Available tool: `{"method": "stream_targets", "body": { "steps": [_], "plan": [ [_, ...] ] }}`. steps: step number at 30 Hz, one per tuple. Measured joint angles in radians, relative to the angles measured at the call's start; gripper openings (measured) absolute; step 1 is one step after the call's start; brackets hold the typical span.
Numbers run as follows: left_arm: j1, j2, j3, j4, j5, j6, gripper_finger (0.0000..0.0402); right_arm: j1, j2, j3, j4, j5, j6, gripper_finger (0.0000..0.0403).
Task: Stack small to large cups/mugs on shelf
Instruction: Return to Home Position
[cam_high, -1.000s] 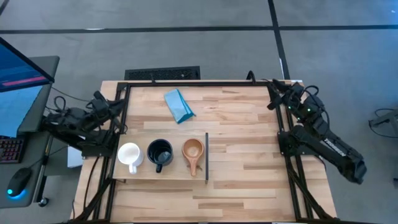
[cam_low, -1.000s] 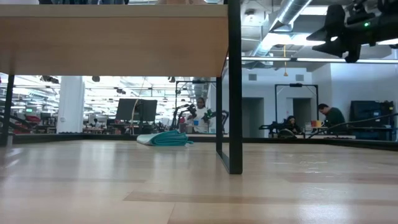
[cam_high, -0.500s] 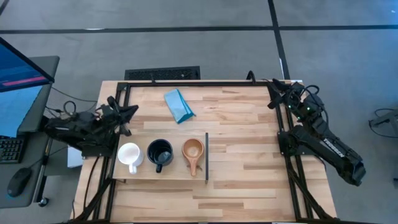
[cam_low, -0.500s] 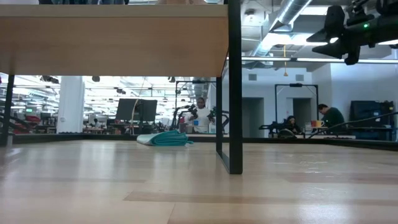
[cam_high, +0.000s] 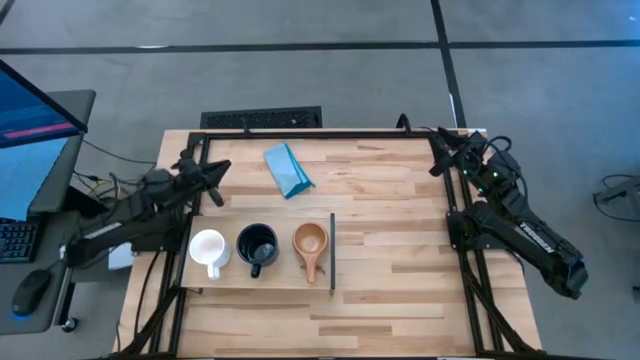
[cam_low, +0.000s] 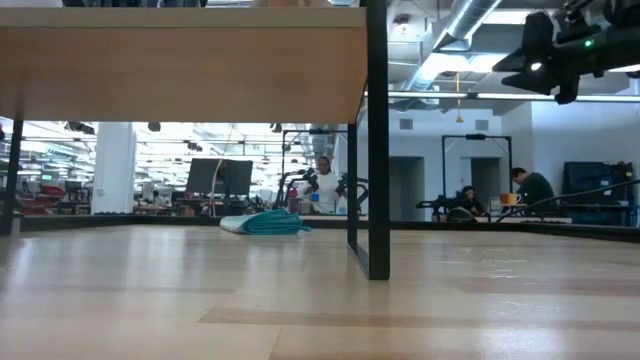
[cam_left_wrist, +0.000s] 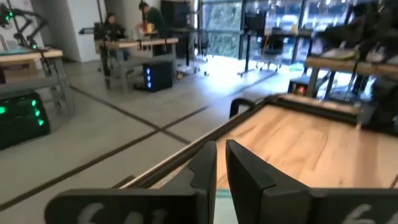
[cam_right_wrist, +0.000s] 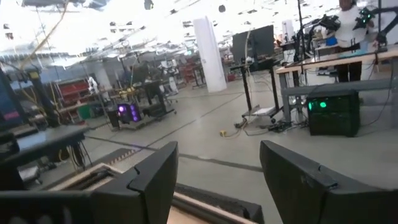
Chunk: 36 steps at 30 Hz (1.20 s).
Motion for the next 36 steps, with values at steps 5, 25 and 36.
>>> {"method": "stream_targets", "body": {
  "steps": [5, 25, 36],
  "plan": [
    [0.188, 0.102, 0.000, 0.069, 0.112, 0.019, 0.0030, 0.000, -0.014, 0.000, -0.079, 0.004, -0.013, 0.0249],
    [0.513, -0.086, -0.094, 0.033, 0.294, -0.052, 0.0030, -0.001, -0.165, -0.117, -0.080, 0.042, 0.003, 0.0249],
    [0.513, -0.086, -0.120, 0.044, 0.278, -0.088, 0.0030, 0.000, -0.237, -0.215, -0.067, 0.056, 0.030, 0.0249]
  ]
}}
